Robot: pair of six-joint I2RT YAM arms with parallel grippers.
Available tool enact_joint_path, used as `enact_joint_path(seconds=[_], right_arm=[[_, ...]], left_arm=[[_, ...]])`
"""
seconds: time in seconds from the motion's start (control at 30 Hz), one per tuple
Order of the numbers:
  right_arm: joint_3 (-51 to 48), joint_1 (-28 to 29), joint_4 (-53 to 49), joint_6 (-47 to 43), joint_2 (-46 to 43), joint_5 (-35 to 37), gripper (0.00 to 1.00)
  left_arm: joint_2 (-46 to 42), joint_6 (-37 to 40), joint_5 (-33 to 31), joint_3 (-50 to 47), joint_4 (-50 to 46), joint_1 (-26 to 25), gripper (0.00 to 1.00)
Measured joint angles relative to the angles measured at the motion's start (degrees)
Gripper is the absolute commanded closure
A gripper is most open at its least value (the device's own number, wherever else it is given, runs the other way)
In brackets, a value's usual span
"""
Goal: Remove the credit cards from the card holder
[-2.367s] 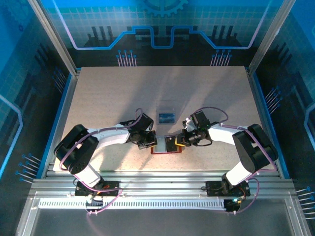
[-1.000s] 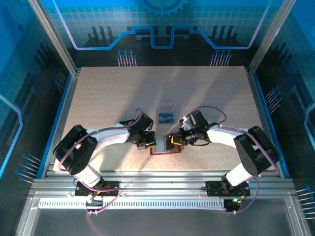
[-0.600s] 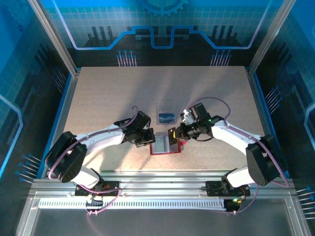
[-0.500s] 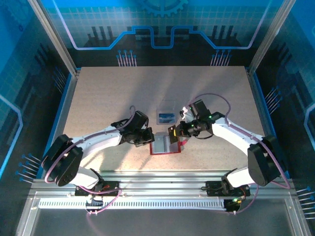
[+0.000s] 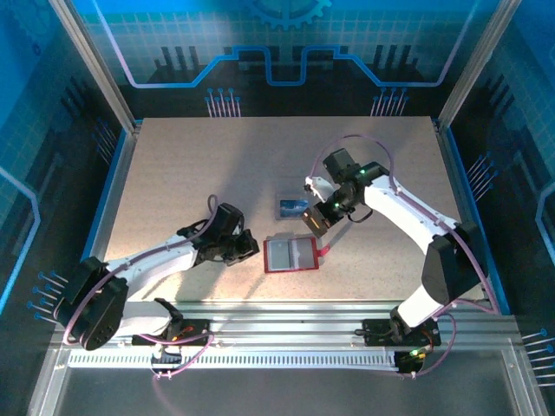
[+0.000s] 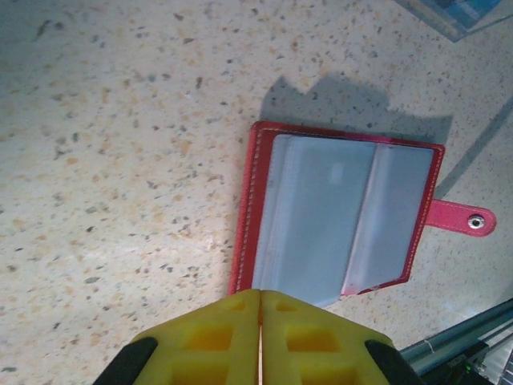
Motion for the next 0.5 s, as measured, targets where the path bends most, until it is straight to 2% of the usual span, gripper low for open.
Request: enact_joint_path(seconds=[0.3, 0.5], right_arm=[[9.99, 3.58, -6.99, -18.12, 5.4, 1.9, 0.99], [16.87, 3.72, -10.05, -27.71, 9.75, 4.92, 1.0]], left_arm=[[-3.41, -0.42, -0.02, -1.73, -0.11, 1.16, 0.91], [-5.84, -0.44, -0.07, -1.81, -1.88, 1.75, 0.88]])
